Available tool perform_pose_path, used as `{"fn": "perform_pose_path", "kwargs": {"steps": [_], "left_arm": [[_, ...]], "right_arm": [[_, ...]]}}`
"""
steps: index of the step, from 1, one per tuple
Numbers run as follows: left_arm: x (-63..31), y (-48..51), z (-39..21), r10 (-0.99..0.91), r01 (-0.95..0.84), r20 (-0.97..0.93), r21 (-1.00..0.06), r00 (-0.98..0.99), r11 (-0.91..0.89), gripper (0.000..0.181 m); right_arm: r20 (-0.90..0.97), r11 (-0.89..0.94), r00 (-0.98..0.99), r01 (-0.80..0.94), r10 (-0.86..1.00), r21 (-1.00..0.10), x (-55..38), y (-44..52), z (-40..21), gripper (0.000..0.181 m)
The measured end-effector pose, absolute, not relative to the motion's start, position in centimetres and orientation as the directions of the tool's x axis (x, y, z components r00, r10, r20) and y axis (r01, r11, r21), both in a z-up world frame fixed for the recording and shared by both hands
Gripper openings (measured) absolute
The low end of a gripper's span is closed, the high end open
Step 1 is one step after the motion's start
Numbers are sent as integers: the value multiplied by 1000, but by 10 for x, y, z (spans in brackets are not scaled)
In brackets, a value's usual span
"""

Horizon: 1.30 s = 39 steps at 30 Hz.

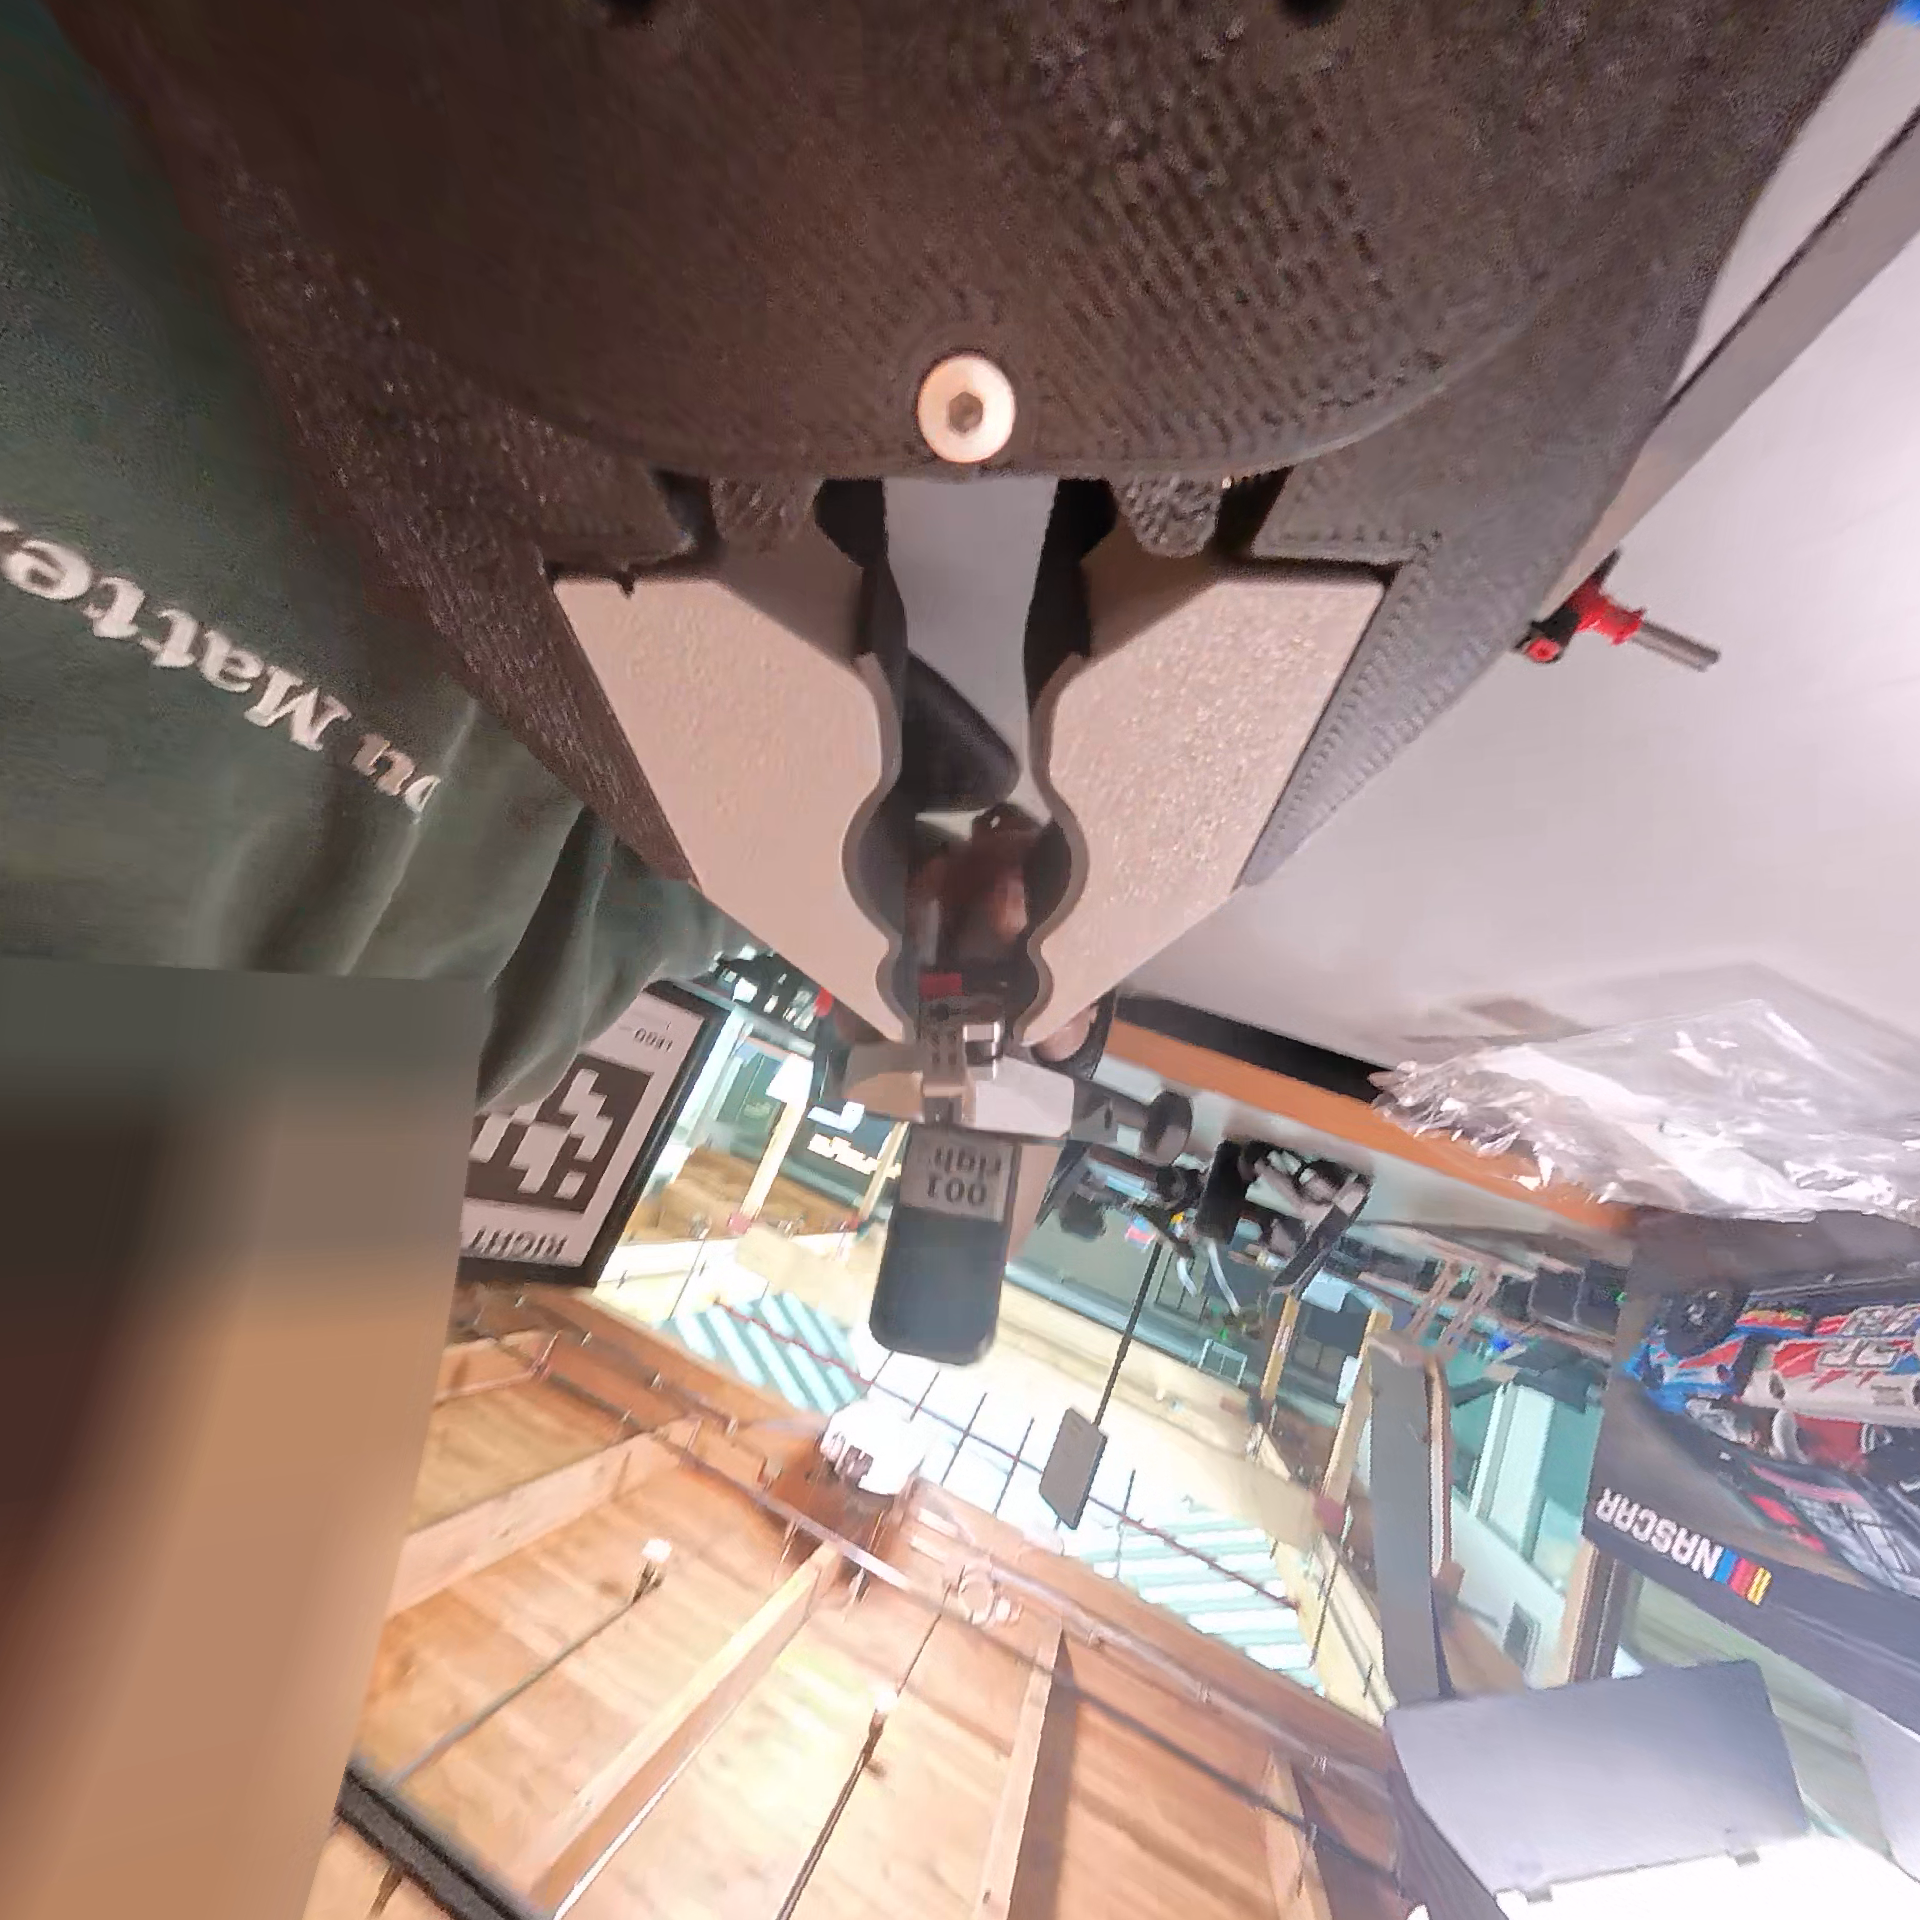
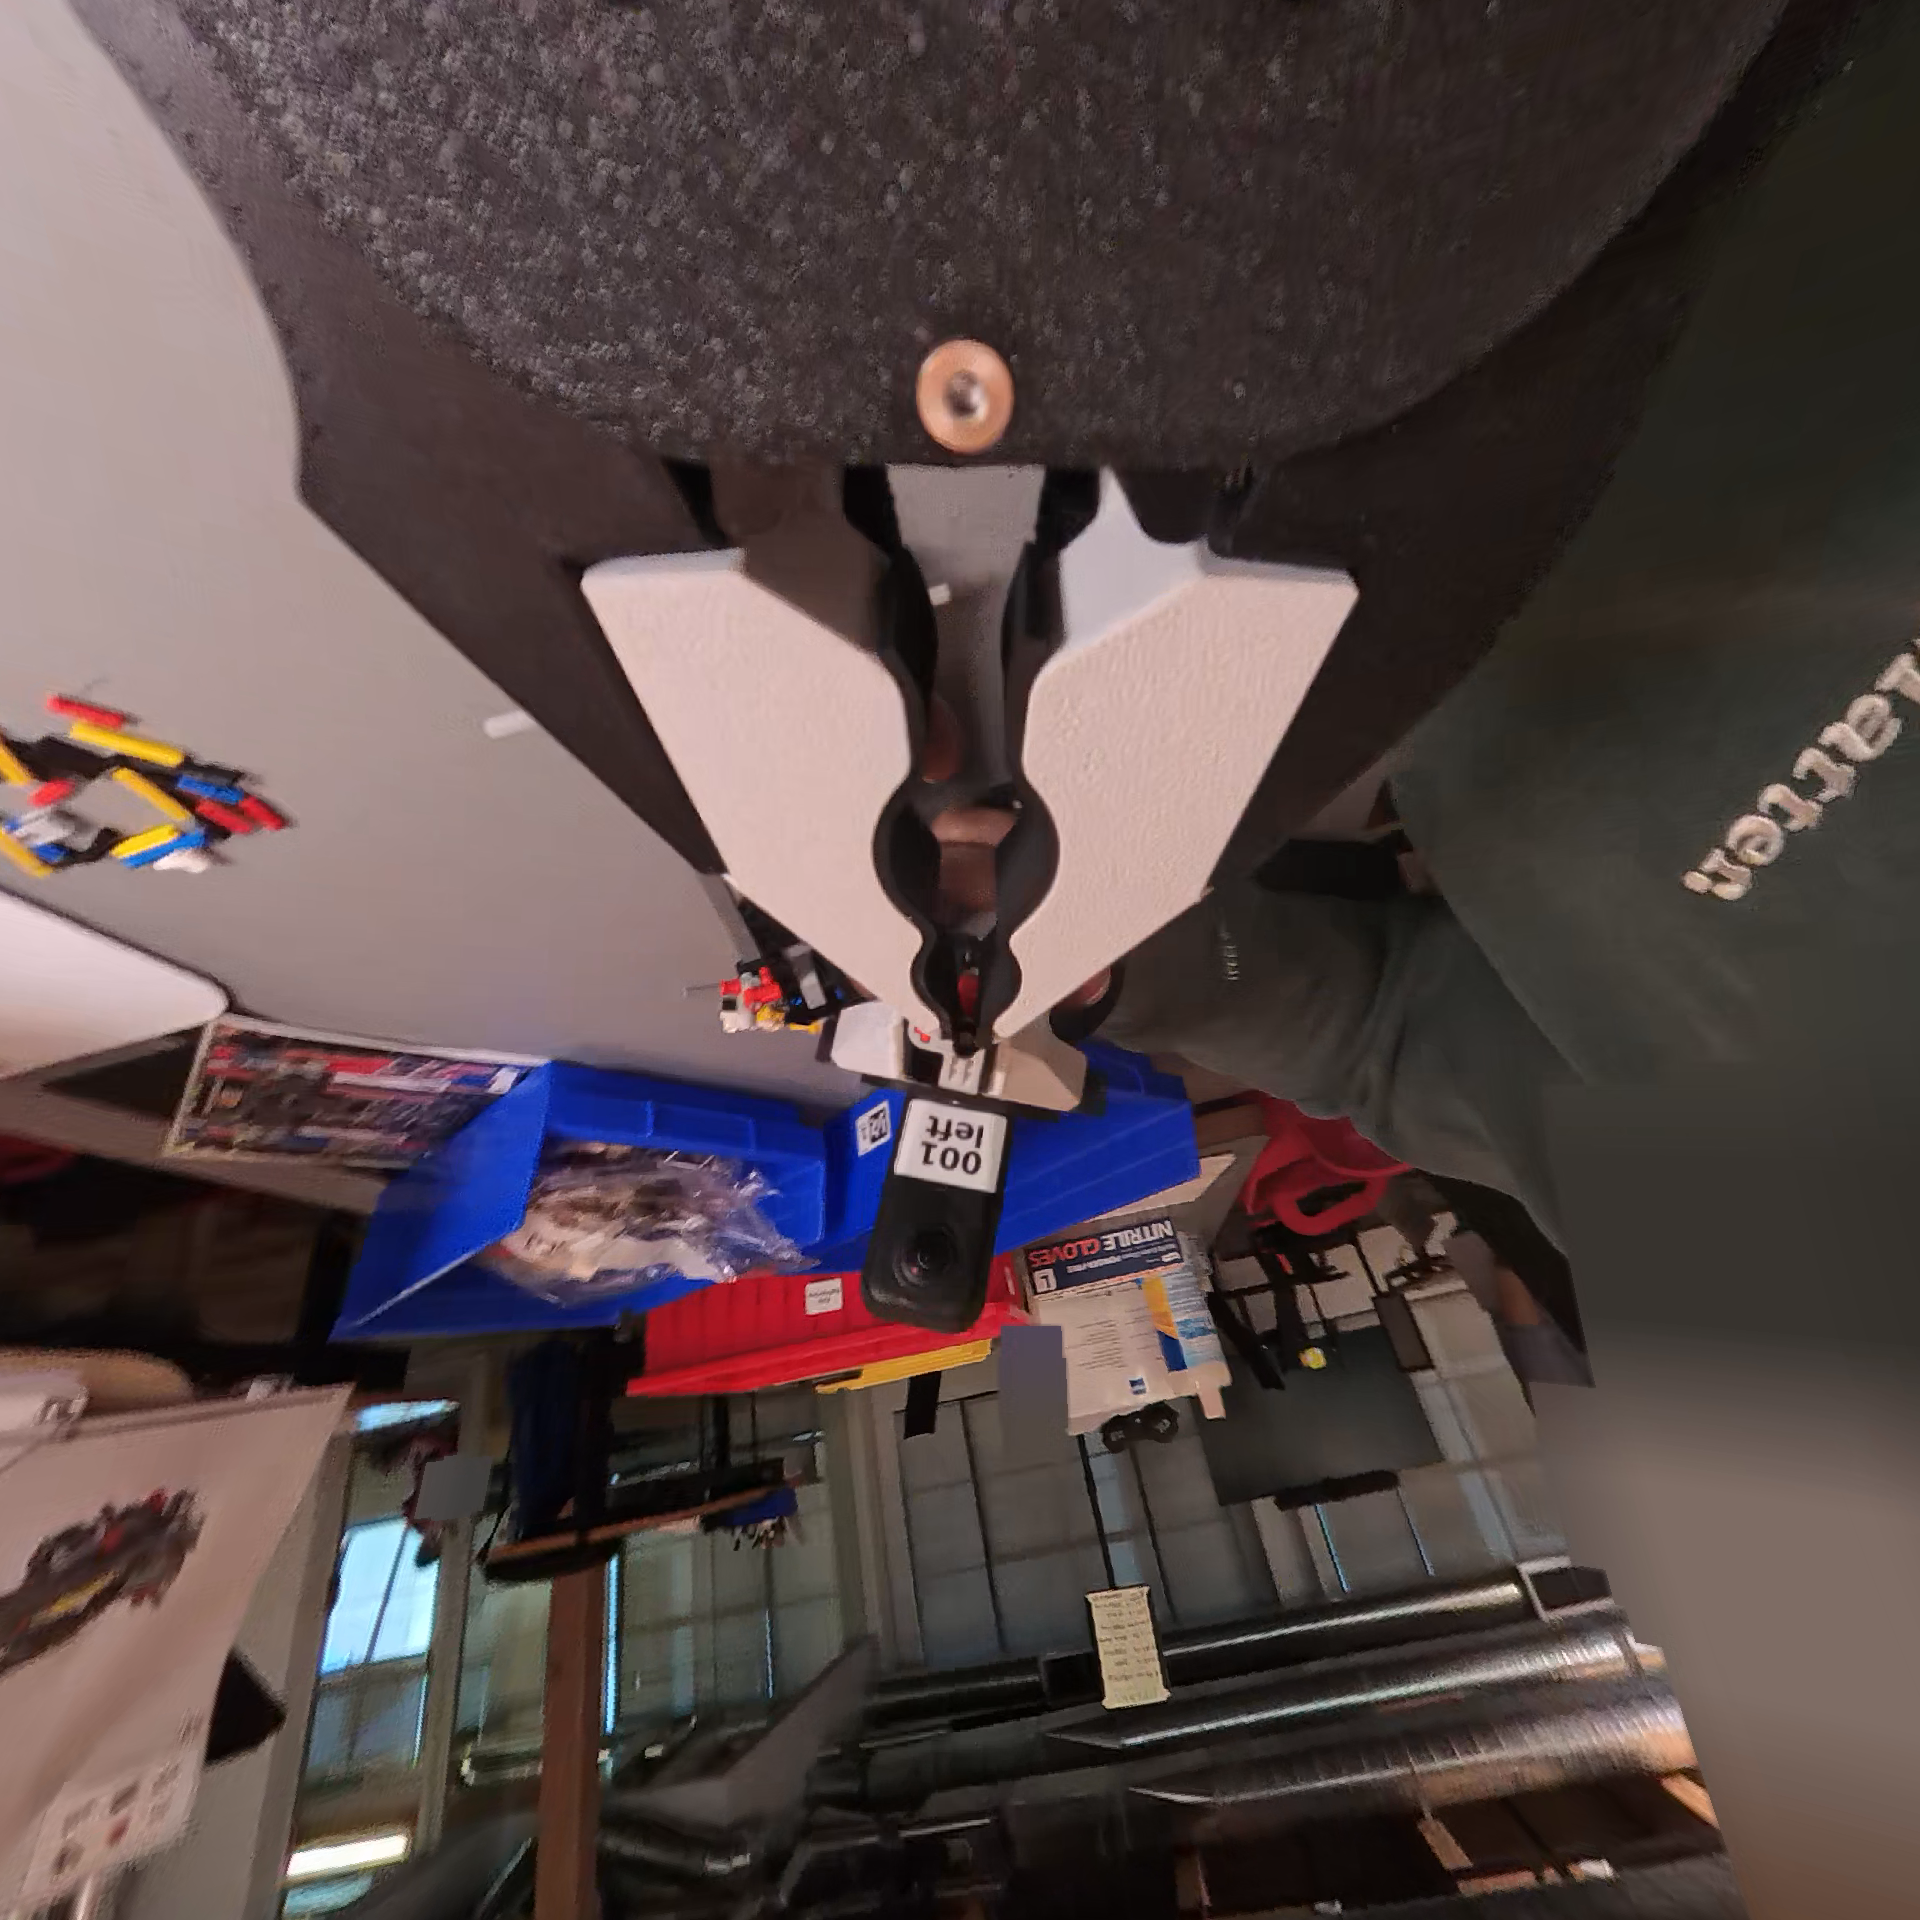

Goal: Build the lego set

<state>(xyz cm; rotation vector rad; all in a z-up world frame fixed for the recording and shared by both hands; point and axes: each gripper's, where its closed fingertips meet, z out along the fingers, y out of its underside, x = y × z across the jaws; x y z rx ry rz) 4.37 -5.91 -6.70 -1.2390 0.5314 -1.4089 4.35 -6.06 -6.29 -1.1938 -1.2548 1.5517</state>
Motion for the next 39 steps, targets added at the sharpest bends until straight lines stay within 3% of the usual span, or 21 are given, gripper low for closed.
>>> {"fn": "perform_pose_path", "kwargs": {"steps": [4, 10, 15, 22, 29, 34, 39], "left_arm": [[44, -56, -81, -911, 267, 317, -932, 265, -246, 17], [42, -54, -96, -902, 26, 259, -963, 346, -267, 34], [52, -66, -113, -933, -171, 119, -968, 339, -185, 14], [54, -63, -113, -925, -205, -50, -978, 376, -31, 13], [59, -64, -118, -927, -198, -39, -979, 373, -39, 13], [44, -54, -135, -902, -370, -109, -927, 417, -59, 31], [34, -51, -164, -896, -591, -204, -803, 393, -76, 44]], "right_arm": [[-318, -307, -272, 84, 908, -948, 47, -53, -75, 0], [-167, -120, -263, 188, 950, -975, 48, -60, -94, 0], [-58, 12, -270, 250, 961, -968, 45, -70, -106, 0], [33, 92, -253, 225, 967, -970, 46, -72, -103, 7], [84, 144, -239, 245, 967, -959, 47, -71, -107, 1], [154, 234, -225, 391, 962, -890, 59, -55, -133, 1], [172, 292, -272, 504, 947, -813, 59, -63, -172, 1]]}}
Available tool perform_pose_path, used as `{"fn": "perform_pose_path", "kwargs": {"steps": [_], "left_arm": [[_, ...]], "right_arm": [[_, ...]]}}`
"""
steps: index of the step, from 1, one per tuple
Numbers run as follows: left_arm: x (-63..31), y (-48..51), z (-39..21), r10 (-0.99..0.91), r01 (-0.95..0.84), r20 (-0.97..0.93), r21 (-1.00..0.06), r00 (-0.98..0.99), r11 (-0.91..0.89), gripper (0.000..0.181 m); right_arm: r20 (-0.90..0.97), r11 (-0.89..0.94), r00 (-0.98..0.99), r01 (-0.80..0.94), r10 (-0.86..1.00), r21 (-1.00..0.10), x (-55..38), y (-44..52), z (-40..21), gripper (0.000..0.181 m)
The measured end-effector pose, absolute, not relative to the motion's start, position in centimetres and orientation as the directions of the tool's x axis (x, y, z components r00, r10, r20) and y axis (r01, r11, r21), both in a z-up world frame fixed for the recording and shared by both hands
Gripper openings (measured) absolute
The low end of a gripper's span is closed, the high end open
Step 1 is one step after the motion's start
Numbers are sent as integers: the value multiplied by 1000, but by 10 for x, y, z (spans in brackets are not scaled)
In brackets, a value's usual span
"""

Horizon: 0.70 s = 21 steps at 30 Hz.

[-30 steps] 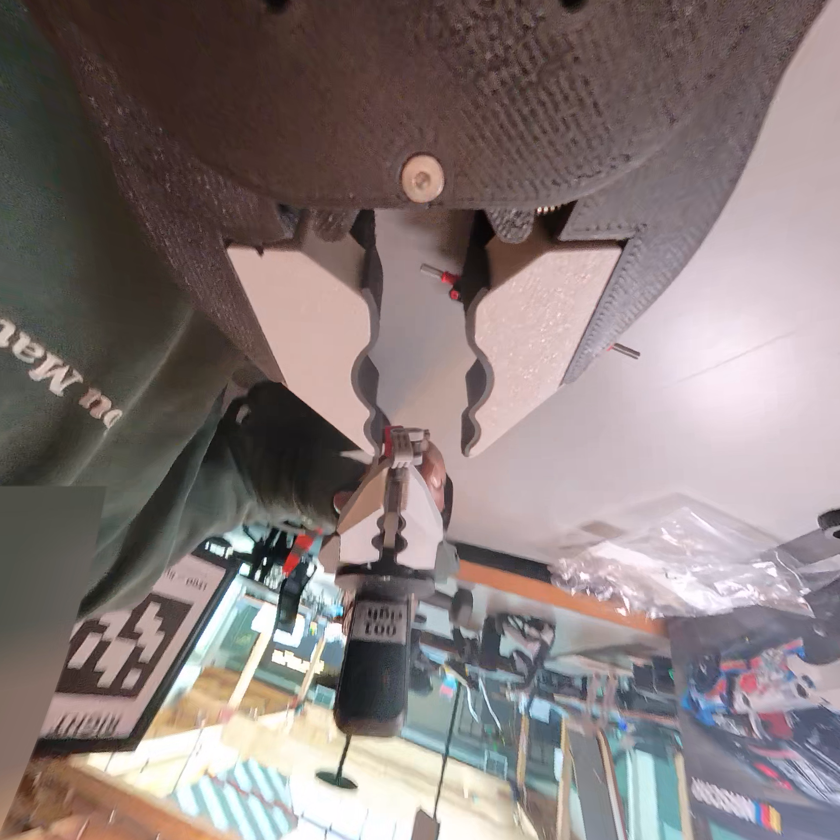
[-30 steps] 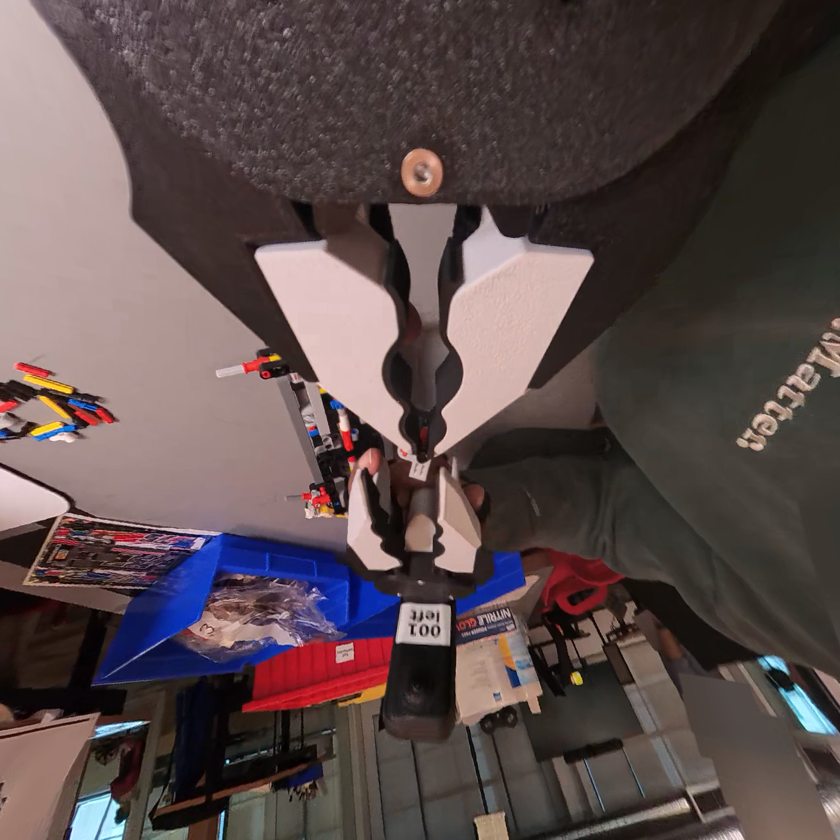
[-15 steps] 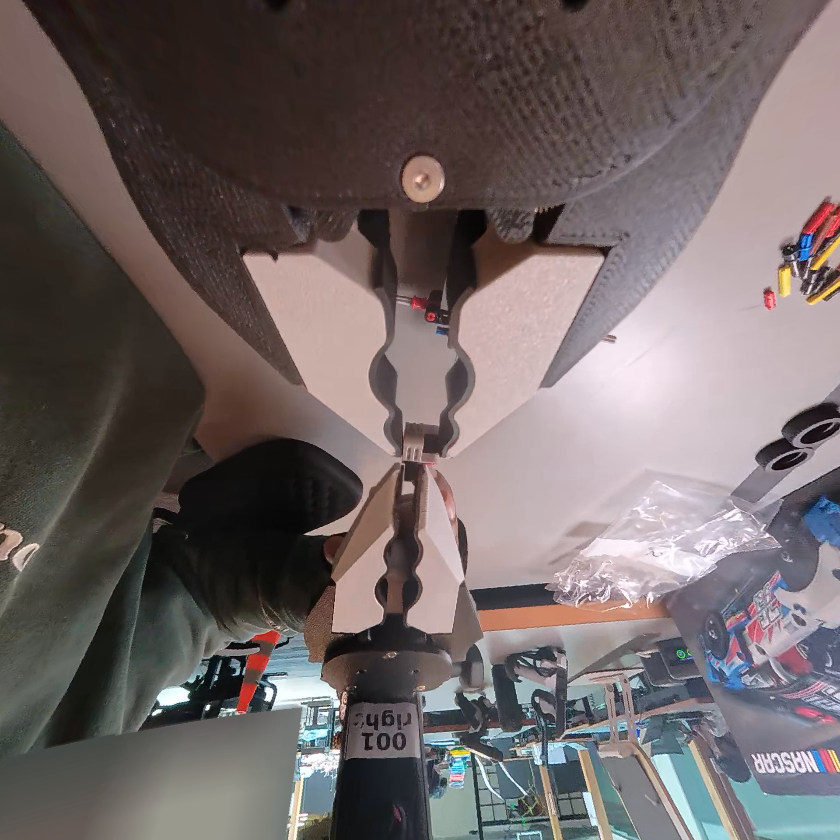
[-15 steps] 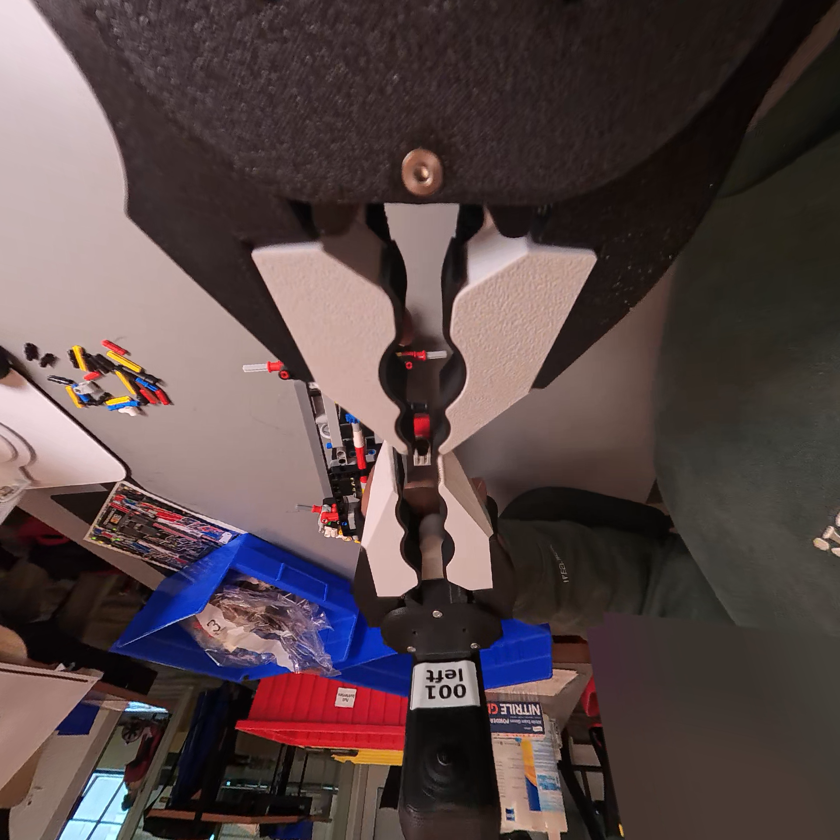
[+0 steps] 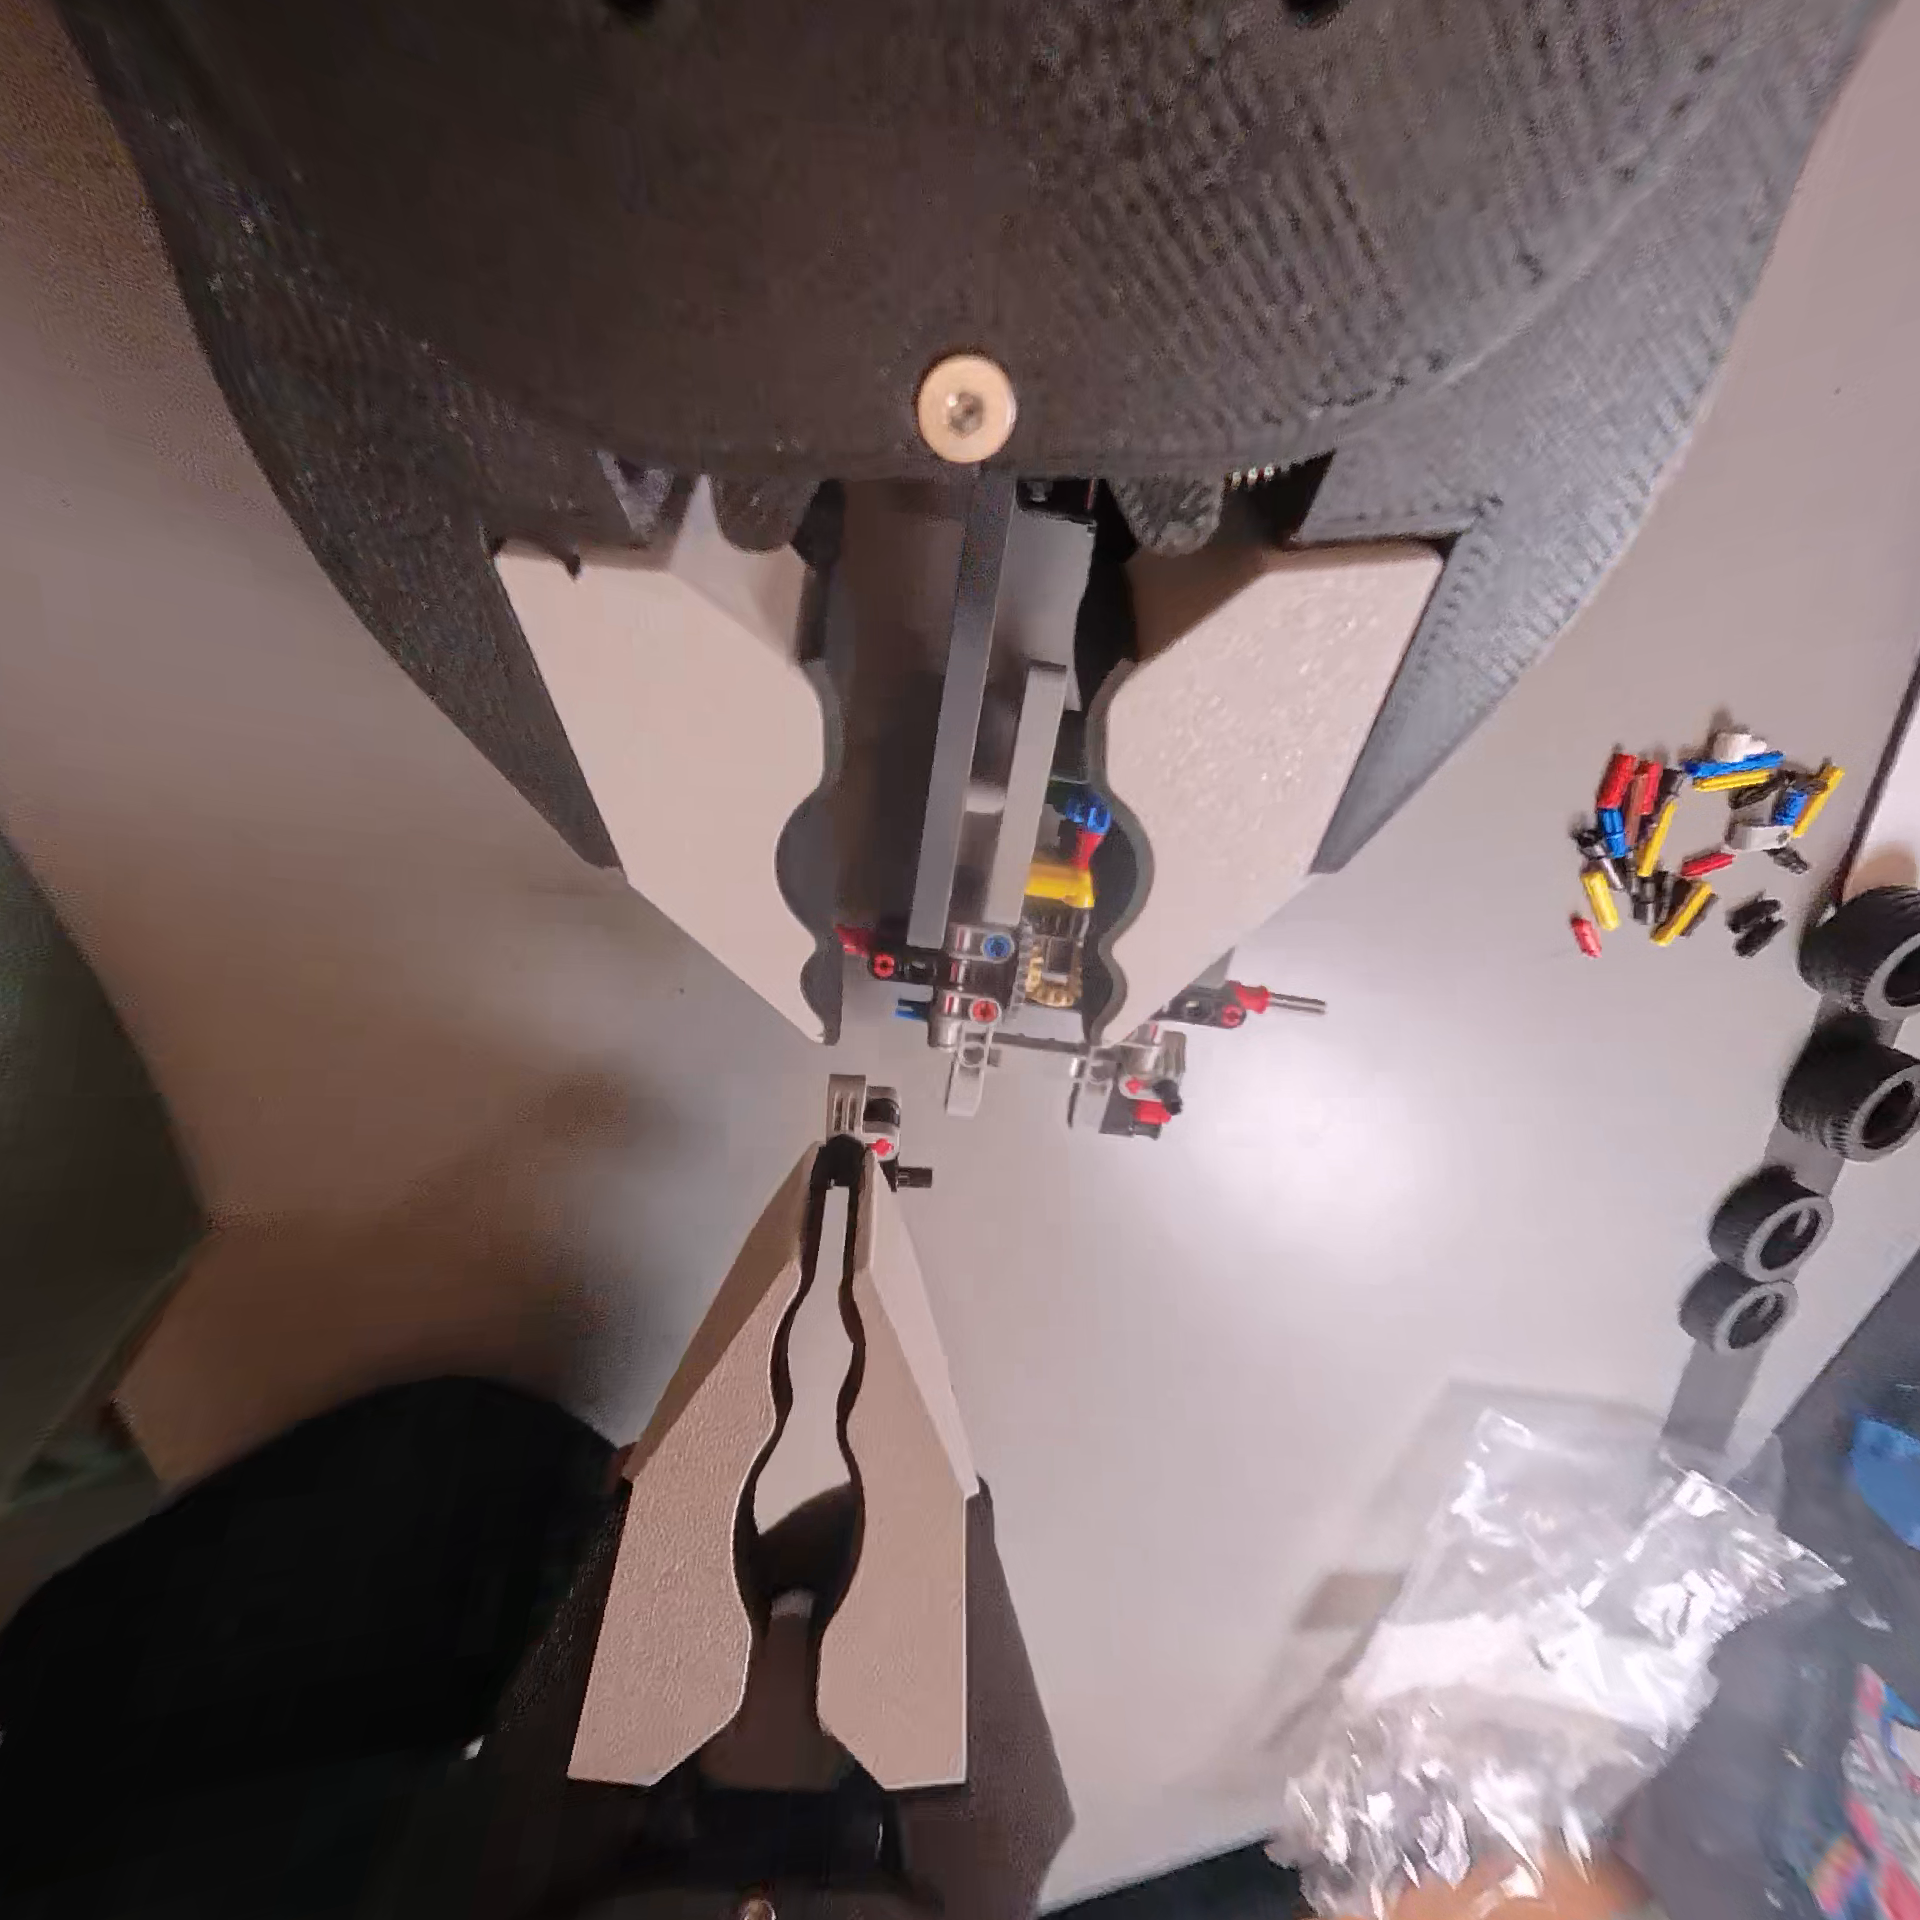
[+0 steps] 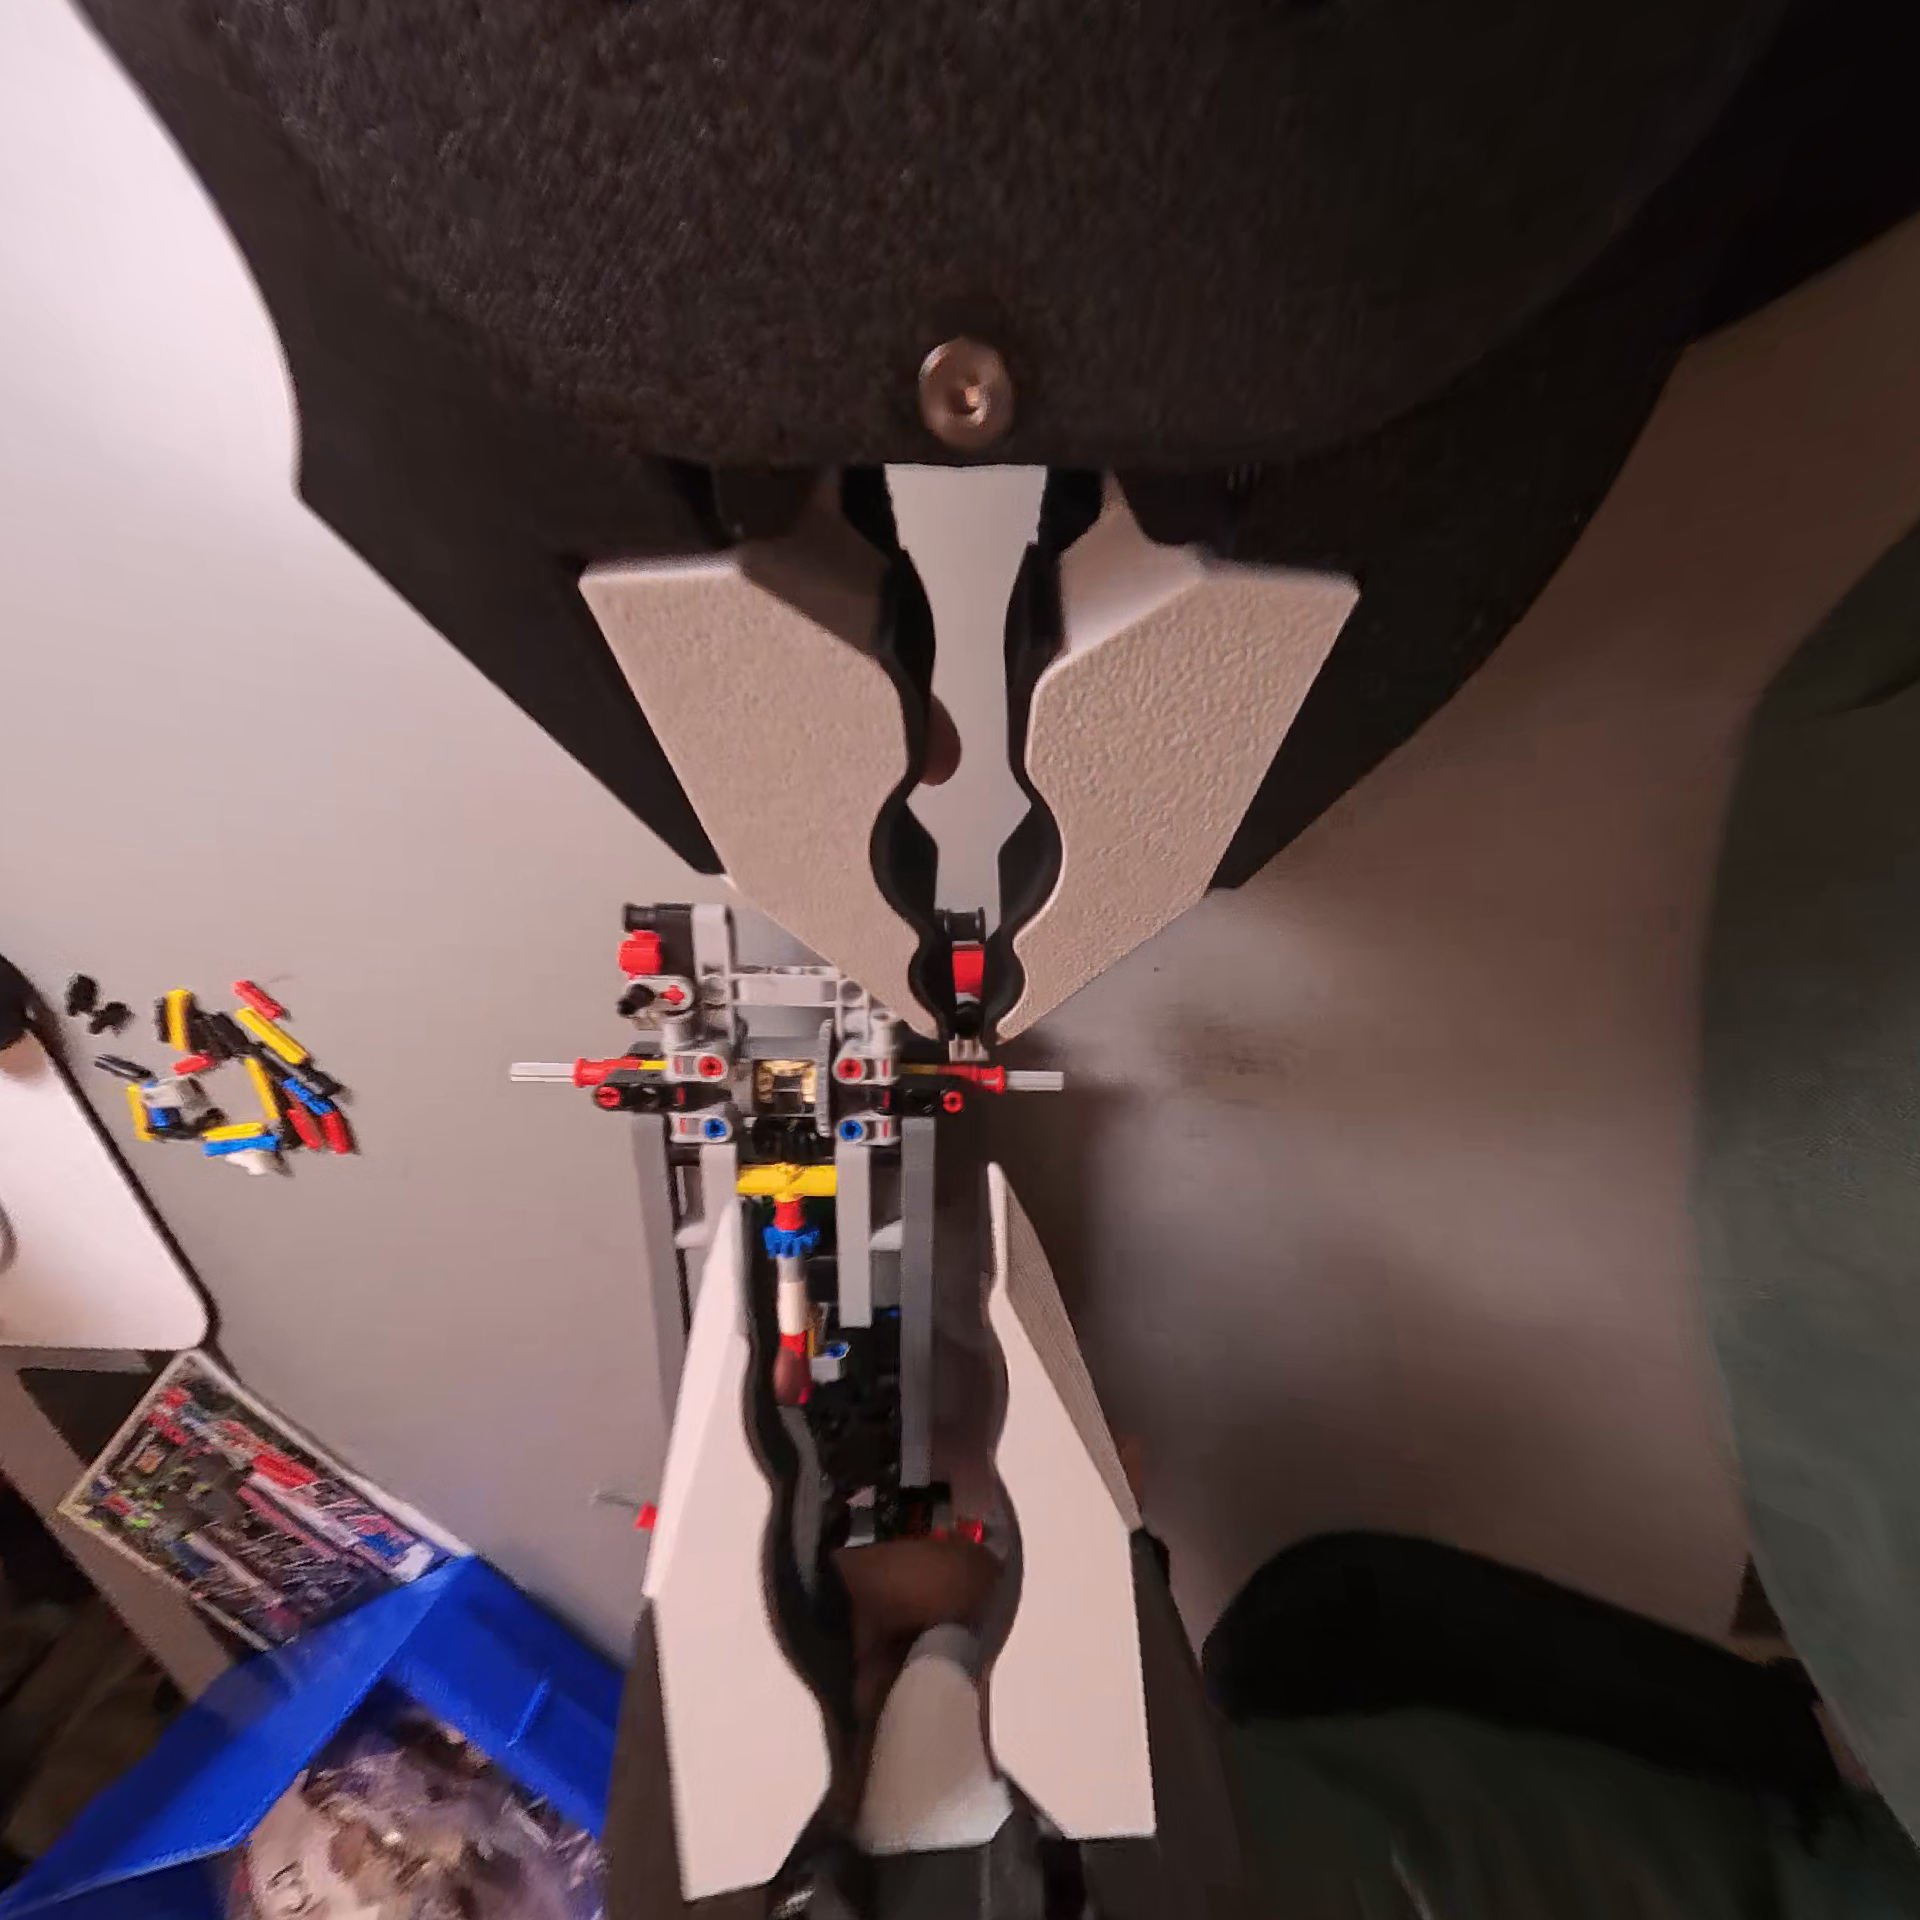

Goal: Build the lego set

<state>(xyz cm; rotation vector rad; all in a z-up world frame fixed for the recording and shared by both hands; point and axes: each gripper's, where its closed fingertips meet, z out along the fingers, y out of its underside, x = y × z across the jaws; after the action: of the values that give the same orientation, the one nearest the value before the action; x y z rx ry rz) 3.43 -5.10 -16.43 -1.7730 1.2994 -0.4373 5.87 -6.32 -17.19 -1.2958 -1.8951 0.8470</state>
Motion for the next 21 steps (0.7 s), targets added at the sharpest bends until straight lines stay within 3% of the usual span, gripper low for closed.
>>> {"fn": "perform_pose_path", "kwargs": {"steps": [12, 21], "left_arm": [[43, -45, -200, -913, -818, -324, -574, 246, -17, 50], [46, -41, -204, -886, -871, -424, -489, 185, 52, 33]], "right_arm": [[184, 276, -213, 581, 960, -766, 48, -59, -201, 1], [251, 309, -180, 565, 951, -765, 48, -56, -204, 1]]}}
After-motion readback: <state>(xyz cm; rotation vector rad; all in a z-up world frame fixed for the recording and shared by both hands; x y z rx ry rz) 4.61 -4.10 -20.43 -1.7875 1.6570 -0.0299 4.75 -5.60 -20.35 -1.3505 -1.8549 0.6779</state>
